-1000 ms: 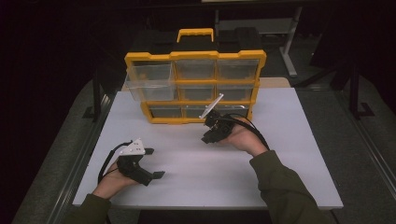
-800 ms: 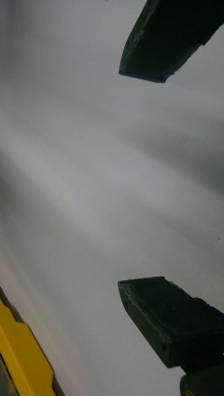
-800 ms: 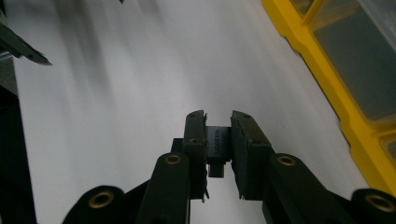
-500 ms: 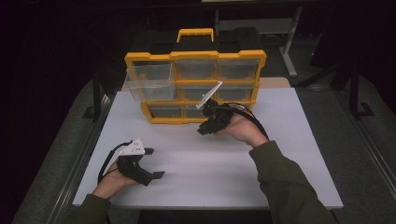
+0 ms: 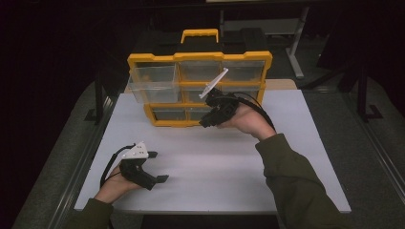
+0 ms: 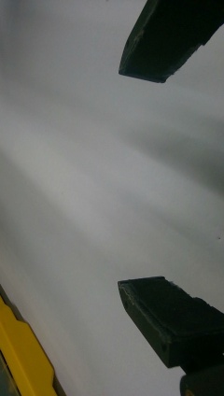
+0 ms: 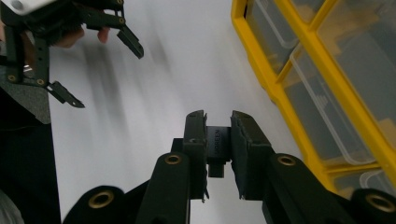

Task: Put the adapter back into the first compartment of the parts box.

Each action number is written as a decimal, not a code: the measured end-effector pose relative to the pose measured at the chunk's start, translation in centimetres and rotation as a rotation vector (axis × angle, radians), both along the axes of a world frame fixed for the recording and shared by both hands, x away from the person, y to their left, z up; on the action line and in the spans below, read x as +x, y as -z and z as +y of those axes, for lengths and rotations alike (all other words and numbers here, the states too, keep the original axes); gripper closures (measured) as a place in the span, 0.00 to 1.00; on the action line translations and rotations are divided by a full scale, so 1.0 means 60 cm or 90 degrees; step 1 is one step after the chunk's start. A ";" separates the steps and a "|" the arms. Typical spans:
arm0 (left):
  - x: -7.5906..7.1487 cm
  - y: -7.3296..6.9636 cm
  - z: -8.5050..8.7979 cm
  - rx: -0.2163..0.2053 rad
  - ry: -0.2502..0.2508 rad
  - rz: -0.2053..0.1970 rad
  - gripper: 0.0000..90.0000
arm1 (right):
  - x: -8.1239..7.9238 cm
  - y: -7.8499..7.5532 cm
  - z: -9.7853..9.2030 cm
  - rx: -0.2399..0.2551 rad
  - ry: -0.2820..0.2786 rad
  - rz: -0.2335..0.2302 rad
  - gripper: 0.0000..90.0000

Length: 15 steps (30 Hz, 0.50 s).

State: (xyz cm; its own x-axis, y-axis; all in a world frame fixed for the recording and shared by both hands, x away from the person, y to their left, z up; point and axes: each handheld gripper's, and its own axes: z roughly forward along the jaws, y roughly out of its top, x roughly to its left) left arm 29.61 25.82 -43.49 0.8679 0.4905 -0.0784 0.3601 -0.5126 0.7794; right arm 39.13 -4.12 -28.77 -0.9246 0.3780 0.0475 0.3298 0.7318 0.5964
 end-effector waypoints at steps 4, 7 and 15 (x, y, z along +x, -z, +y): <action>0.000 0.000 0.000 0.001 0.000 0.000 0.00 | 0.003 -0.018 0.004 0.006 -0.006 -0.006 0.84; 0.000 0.000 0.000 0.001 0.000 0.000 0.00 | 0.004 -0.035 0.009 0.005 -0.011 -0.014 0.84; -0.001 -0.001 0.000 -0.001 0.000 0.001 0.00 | 0.009 -0.076 0.021 0.011 -0.018 -0.027 0.84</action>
State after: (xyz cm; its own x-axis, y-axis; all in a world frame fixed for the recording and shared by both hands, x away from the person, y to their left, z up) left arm 29.58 25.82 -43.45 0.8675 0.4909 -0.0799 0.3613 -0.5117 0.7795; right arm 39.69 -2.88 -24.23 -0.9363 0.3508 0.0140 0.2829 0.7303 0.6218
